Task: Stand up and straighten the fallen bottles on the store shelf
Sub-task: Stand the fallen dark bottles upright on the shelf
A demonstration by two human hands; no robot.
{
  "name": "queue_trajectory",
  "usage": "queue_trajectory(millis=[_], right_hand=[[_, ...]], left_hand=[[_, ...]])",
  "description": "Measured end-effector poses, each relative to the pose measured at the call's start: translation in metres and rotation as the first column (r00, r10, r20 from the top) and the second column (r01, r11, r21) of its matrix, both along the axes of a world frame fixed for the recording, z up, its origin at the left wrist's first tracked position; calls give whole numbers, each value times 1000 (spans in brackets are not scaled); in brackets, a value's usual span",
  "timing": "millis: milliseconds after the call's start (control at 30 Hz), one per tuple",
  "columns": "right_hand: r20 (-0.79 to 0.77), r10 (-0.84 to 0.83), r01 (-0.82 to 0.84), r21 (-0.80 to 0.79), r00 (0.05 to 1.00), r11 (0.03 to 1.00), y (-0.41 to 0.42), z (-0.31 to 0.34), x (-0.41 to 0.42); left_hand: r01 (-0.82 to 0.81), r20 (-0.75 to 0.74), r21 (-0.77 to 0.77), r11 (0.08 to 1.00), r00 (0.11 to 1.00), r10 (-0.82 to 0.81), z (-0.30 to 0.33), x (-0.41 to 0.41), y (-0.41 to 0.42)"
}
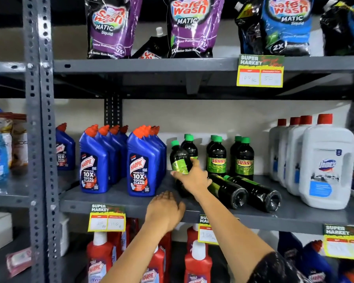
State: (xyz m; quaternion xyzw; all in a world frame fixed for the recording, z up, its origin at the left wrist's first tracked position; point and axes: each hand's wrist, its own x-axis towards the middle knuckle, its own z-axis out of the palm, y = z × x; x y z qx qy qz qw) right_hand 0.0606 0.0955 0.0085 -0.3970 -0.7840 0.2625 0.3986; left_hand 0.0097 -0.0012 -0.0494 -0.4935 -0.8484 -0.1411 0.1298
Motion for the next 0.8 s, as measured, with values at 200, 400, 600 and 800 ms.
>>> queue_trajectory(millis=[200,400,600,800], right_hand=[[-314,185,-203,-26,931,979,2,-18,18],[-153,188,-196,-39,970,980,-3,-21,25],[-94,110,-107,35,990,994,-4,-21,24],[-114,131,-137,-44,985,990,-4,-23,23]], left_hand=[[4,5,12,1000,1000,-4,-1,1,-2],[2,1,-4,1000,1000,-2,-2,1,-3],[6,18,-57,998,1000,-5,2,2,-3],[60,146,-154,986,989,-37,19,-1,0]])
